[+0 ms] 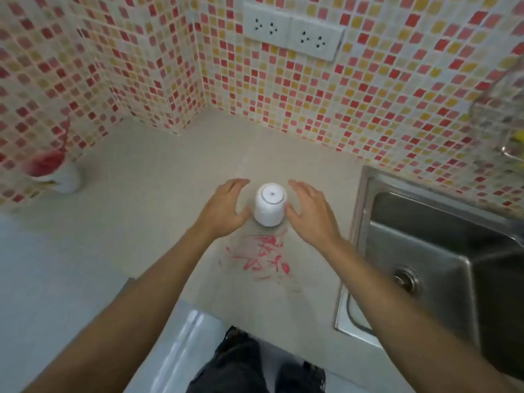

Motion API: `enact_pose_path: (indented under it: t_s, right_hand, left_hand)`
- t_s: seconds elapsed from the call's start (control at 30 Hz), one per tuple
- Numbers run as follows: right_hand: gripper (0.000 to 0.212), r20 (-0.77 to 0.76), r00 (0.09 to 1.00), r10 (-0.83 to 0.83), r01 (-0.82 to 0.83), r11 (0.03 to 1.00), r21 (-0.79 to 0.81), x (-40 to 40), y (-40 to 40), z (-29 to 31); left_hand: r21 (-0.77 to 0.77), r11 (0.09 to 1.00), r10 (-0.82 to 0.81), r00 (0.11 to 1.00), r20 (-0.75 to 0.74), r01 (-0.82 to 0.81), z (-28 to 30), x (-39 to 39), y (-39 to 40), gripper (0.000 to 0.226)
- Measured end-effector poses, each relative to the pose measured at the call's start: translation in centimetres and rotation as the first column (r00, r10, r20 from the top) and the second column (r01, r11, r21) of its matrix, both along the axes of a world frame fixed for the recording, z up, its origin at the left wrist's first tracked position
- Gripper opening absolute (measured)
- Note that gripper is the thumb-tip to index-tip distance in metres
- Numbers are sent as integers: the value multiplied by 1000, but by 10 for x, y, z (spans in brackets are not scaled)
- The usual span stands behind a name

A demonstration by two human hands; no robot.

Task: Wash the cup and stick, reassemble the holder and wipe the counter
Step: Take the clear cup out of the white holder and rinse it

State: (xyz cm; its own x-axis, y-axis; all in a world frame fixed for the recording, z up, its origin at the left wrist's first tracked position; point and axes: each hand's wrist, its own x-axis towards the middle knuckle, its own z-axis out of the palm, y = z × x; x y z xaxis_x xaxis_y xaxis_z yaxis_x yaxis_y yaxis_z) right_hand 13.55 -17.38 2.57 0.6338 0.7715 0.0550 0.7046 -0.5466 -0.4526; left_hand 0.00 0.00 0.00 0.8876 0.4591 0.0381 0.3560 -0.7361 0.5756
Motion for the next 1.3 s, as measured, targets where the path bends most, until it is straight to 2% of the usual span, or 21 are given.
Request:
enact_pose_path:
  t_s: [0.13, 0.2, 0.27, 0.4, 0.57, 0.67, 0.93, 1.1, 1.17, 1.3]
  right_hand:
    - [58, -80, 995, -67, 68, 998, 12, -3, 17, -15]
    - [63, -124, 989, -85, 86, 996, 2, -6, 24, -21]
    - [68, -146, 985, -89, 89, 996, -5, -8, 31, -24]
    - [74, -175, 977, -122, 117, 992, -38, -8, 45, -23]
    - [88, -142, 970, -195, 177, 975, -131, -5, 59, -24]
    - [86, -122, 969, -215, 195, 968, -160, -2, 65, -25]
    - [76, -193, 924, -329, 292, 935, -200, 11, 71, -27]
    - [84, -163, 857, -488, 450, 865, -223, 14, 76, -31]
    - [86, -143, 870, -472, 435, 871, -229, 17, 78, -31]
    - [83, -109, 928, -356, 321, 913, -251, 22, 79, -30]
  left_hand:
    - [-113, 993, -49, 993, -111, 36, -22, 6, 6, 70]
    - [-156, 984, -99, 988, -118, 80, -32, 14, 4, 68]
    - [-212, 971, -131, 986, -101, 107, -41, 24, 3, 66]
    - [-337, 938, -94, 995, -30, 79, -56, 39, 0, 86]
    - [-424, 903, -73, 997, 5, 68, -63, 53, -2, 85]
    - [-462, 883, -86, 996, 6, 79, -66, 55, 0, 95]
    - [-482, 860, -136, 985, 104, 169, -72, 67, 2, 106]
    - [-494, 855, -118, 987, 111, 158, -76, 76, -3, 89]
    - [-470, 869, -128, 987, 93, 157, -79, 77, -1, 84]
    - [-427, 895, -125, 991, 40, 130, -89, 77, 6, 88]
